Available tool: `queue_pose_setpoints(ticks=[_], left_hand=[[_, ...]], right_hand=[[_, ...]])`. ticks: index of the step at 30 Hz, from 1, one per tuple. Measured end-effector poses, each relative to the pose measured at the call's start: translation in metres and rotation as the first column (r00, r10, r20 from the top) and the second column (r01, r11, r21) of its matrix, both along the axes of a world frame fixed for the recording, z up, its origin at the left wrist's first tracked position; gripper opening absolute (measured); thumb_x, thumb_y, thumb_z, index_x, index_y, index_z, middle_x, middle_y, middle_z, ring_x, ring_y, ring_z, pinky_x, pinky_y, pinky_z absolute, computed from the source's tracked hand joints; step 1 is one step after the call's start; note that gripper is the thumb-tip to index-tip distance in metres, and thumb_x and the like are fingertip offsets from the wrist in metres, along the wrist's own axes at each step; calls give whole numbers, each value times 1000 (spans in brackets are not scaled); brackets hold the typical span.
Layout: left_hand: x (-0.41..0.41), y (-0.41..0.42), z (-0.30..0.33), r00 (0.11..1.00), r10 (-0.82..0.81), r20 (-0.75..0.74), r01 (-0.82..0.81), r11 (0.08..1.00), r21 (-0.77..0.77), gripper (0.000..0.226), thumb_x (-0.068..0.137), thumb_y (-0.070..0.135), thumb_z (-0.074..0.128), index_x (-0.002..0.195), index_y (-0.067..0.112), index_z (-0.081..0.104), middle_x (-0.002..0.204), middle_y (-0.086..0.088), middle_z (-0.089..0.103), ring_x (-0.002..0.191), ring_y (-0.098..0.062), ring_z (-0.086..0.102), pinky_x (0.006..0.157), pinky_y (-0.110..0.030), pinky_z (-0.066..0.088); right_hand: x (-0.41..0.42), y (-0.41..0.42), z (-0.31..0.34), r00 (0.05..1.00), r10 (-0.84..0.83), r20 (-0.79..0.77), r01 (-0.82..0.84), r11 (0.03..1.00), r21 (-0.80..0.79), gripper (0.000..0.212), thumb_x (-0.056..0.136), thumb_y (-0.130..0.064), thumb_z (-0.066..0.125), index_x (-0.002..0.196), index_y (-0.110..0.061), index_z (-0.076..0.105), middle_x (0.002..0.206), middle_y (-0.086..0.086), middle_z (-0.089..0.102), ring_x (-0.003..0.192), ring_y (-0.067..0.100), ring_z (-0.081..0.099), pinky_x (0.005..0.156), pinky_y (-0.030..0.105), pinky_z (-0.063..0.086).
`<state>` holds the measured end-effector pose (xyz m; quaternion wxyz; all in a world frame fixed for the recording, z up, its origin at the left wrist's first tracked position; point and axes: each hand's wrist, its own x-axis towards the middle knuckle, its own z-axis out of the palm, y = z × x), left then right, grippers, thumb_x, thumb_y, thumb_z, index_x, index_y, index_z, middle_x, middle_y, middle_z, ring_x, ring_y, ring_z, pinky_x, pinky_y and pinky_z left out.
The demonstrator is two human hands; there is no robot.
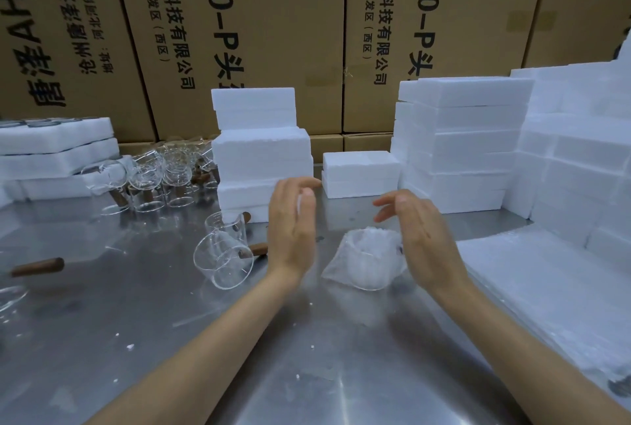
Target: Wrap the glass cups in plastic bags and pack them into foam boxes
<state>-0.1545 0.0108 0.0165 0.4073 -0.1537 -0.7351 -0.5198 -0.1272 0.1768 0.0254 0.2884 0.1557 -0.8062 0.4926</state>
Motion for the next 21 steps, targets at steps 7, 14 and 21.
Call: queue_pose_setpoints(ticks=[7, 14, 21], left_hand=[[-36, -47, 54, 973, 108, 206, -190, 882, 432, 44, 101, 30, 35, 143, 19, 35, 148, 2, 30, 133, -13, 32, 107, -30, 28], [-73, -99, 70, 884, 180, 432, -367, 839, 402, 65, 93, 47, 36, 147, 13, 28, 154, -5, 26, 138, -28, 30, 113, -51, 25], [-88, -102, 50, 818, 69, 571, -306, 893, 330, 74, 93, 58, 44, 149, 13, 22, 153, -5, 32, 138, -28, 33, 107, -42, 28]], right_hand=[[-37, -12, 18, 969, 108, 220, -62, 976, -207, 38, 100, -28, 26, 107, -24, 63, 105, -8, 66, 107, 8, 53, 78, 12, 34], [-104, -53, 53, 792, 324, 518, -74, 892, -445, 49, 100, -39, 24, 139, -16, 42, 143, 2, 44, 132, 19, 39, 109, 38, 24], [-132, -100, 67, 777, 319, 542, -88, 908, -408, 57, 100, -47, 18, 147, -16, 27, 154, 1, 27, 140, 23, 27, 113, 39, 18]])
